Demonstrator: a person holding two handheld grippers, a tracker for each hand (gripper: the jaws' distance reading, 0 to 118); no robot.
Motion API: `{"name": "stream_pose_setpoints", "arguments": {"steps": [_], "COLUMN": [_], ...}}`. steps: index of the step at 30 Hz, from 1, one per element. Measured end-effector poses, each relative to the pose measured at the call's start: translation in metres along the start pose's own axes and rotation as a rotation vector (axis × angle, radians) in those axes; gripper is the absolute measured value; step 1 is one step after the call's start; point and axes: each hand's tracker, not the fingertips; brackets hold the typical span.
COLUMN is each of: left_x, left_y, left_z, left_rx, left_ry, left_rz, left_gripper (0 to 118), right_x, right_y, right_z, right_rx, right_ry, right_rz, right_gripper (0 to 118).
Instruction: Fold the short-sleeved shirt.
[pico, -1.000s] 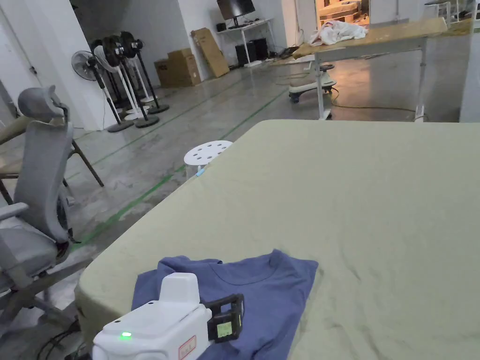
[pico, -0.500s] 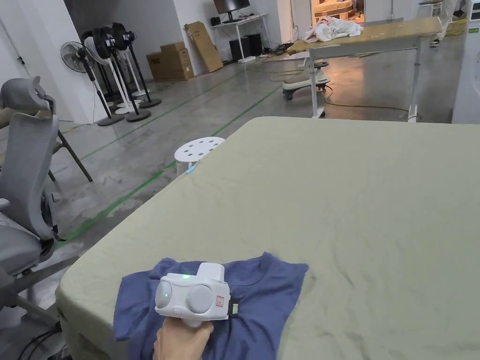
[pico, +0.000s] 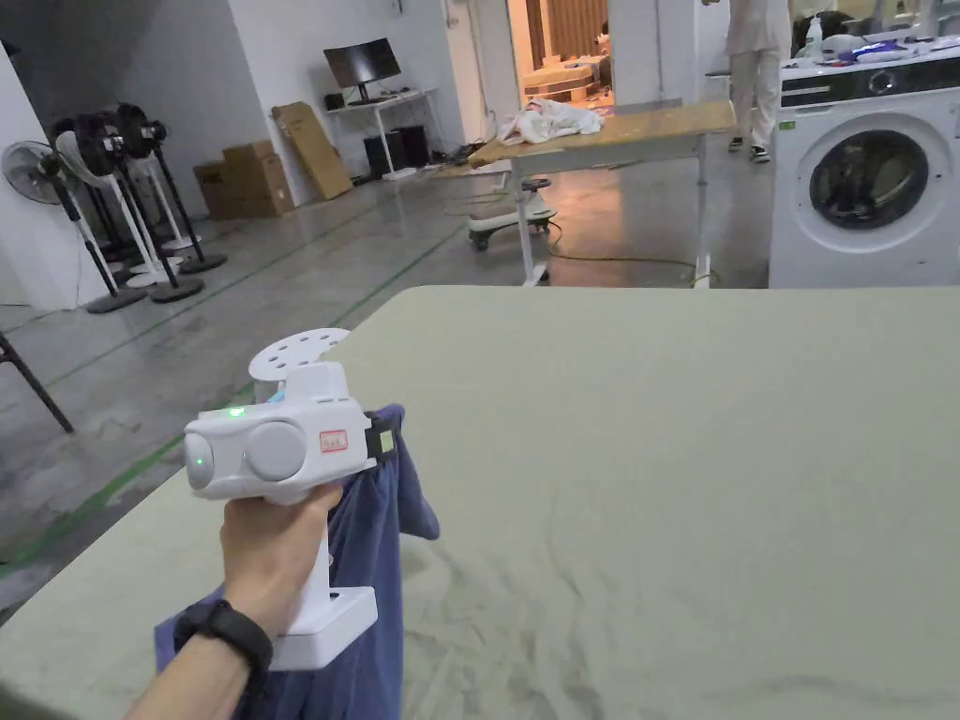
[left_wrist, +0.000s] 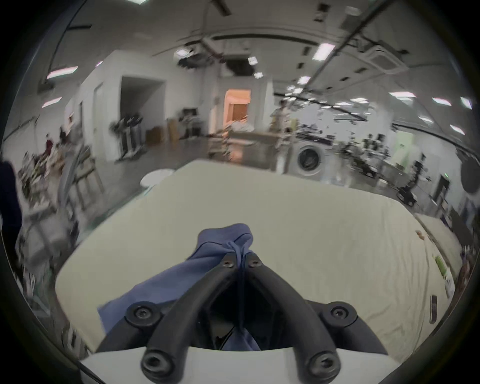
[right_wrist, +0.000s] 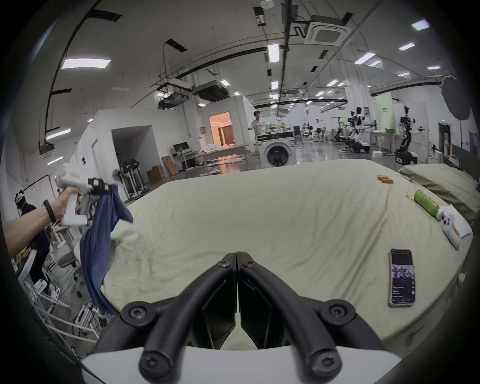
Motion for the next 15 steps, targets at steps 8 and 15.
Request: {"name": "stream_pose_setpoints", "arguments": {"steps": [8, 15], "left_x": [0.254, 0.441], "left_y": [-0.017, -0.207], "left_z": [-0.037, -0.019], "left_rx": [-0.051, -0.312], "left_ry": [-0.414, -0.842], "left_rz": [-0.276, -0.341], "left_gripper": [0, 0], "right_x": [0.027, 0.053], "right_y": [0.0, -0.006], "right_z": [0.038, 0.079], "right_rx": [0.044, 0.07], "right_ry": [-0.107, -0.224], "right_rz": [-0.045, -0.079], "right_gripper": [0, 0]}}
